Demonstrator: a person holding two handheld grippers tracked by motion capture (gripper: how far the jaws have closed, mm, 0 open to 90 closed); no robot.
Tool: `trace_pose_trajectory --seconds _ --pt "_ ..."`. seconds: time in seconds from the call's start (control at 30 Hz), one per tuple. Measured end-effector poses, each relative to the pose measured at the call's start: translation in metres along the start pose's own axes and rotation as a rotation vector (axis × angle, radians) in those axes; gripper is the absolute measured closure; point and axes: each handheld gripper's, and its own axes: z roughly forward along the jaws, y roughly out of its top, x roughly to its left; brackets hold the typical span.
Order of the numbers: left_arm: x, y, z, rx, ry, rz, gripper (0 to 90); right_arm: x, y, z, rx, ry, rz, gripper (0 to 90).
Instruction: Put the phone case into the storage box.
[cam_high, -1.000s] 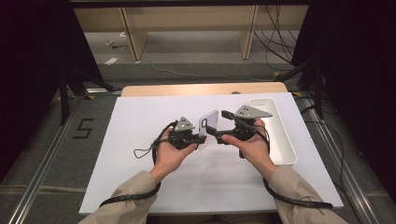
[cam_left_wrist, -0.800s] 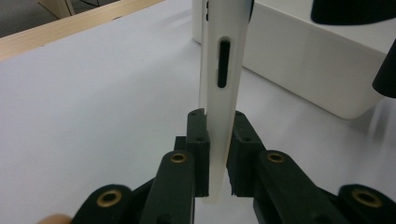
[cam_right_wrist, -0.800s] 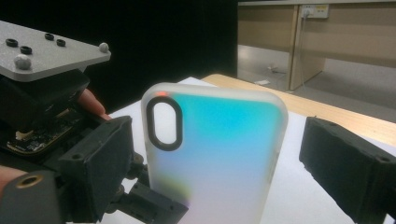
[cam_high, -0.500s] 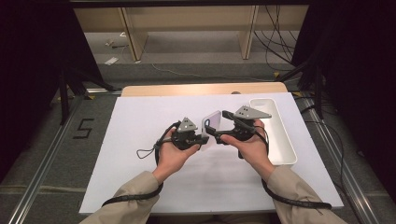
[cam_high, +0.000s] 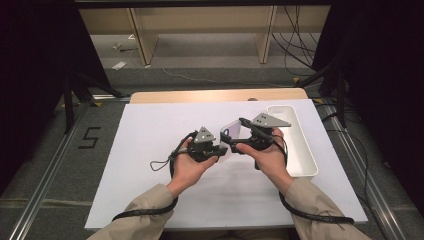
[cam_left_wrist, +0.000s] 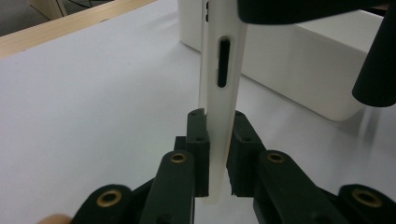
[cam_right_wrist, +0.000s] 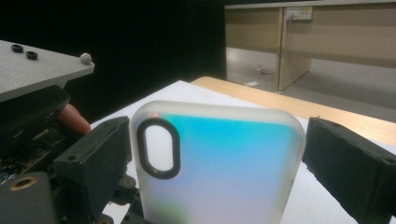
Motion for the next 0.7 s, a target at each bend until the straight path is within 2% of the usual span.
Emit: trace_pose_trajectory --seconds 0.7 --pt "-0.0050 0.0007 0.0026 0.001 -0.010 -0.001 80.7 0.0000 -0.0014 -0.0007 -0.010 -0.008 0.007 16.8"
